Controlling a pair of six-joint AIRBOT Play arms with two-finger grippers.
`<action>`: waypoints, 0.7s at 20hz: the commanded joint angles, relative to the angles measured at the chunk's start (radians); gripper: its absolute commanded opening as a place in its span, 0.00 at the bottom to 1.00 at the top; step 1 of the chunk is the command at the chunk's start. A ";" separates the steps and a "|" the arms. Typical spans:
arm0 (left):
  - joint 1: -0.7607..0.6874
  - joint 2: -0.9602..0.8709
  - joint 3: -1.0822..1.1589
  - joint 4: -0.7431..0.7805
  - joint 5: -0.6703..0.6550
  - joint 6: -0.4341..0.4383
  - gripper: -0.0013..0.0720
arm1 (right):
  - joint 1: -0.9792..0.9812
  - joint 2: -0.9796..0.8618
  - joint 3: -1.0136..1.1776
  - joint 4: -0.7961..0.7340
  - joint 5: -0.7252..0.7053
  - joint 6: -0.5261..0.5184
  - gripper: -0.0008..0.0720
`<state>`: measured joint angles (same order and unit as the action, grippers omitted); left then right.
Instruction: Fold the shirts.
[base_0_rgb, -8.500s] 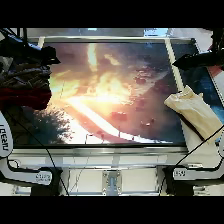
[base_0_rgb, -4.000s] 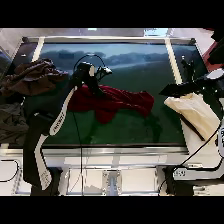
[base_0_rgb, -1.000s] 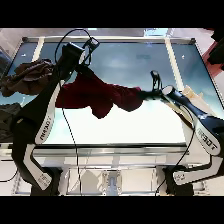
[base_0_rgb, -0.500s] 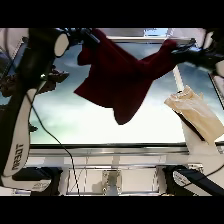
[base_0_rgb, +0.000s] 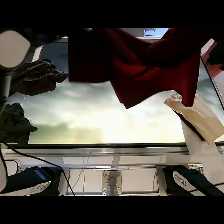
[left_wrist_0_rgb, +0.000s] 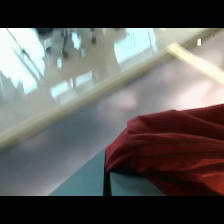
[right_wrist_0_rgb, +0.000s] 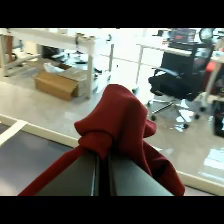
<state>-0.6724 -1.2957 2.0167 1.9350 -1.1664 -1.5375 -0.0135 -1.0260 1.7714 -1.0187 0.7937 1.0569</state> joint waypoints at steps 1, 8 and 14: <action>0.006 0.010 -0.123 0.029 -0.390 -0.173 0.03 | 0.066 -0.159 0.019 0.113 -0.023 -0.014 0.05; 0.109 0.009 -0.699 0.079 -0.285 -0.360 0.03 | 0.378 -0.718 0.019 0.161 -0.402 -0.013 0.05; 0.295 0.008 -0.778 0.073 -0.264 -0.396 0.03 | 0.413 -0.853 0.019 0.140 -0.371 -0.009 0.55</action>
<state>-0.4484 -1.2869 1.2816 2.0064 -1.4471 -1.9041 0.3847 -1.8244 1.7897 -0.8639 0.4259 1.0454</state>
